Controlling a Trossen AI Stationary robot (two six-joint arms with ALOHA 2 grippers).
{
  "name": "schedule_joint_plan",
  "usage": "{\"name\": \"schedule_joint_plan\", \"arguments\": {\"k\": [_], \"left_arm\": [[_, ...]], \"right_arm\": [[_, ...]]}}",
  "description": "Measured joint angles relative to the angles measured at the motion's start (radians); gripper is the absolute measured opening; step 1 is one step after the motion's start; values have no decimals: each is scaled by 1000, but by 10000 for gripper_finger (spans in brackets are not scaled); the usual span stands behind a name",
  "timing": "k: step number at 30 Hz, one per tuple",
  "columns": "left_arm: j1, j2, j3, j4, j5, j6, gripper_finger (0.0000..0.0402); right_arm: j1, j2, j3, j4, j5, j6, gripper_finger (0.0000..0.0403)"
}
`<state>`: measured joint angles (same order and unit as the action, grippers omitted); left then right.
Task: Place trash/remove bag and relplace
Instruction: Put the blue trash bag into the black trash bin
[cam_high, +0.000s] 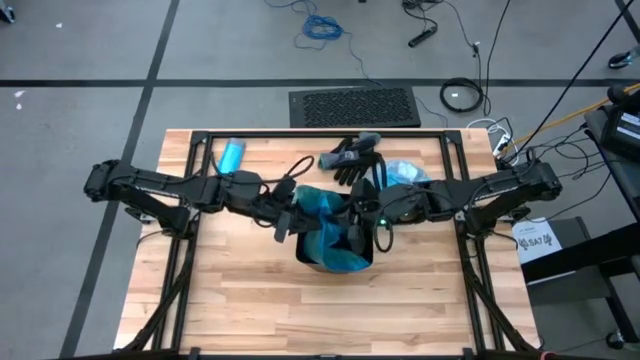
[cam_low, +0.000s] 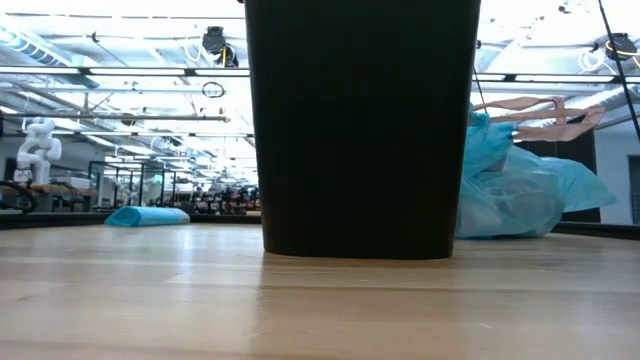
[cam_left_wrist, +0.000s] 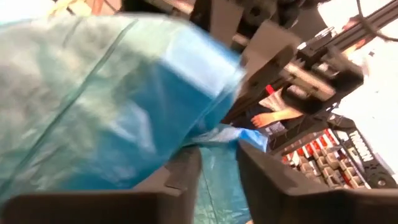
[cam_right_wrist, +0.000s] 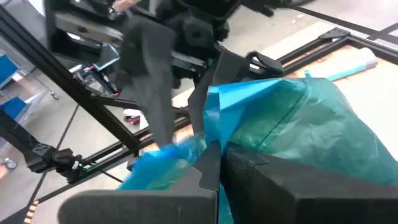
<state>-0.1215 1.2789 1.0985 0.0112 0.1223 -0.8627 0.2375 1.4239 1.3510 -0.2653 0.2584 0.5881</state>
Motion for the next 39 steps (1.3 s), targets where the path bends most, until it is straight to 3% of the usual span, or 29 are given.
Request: {"name": "schedule_joint_plan", "arguments": {"k": [5, 8, 17, 24, 33, 39], "left_arm": [[0, 0, 0, -13, 0, 3, 15], [0, 0, 0, -14, 7, 4, 6], [-5, -62, 0, -138, 5, 5, 2], [-10, -114, 0, -210, -30, 13, 1], [-12, -121, 0, -20, 0, 33, 4], [-32, -114, 0, 53, 13, 41, 43]], "right_arm": [[0, 0, 0, 0, -2, -2, 0], [0, 0, 0, 0, -1, -5, 0], [11, -58, 0, -183, 34, 59, 0], [23, -121, 0, -219, 35, 70, 0], [11, -103, 0, -184, 33, 63, 0], [4, -98, 0, -165, 32, 48, 0]]}}
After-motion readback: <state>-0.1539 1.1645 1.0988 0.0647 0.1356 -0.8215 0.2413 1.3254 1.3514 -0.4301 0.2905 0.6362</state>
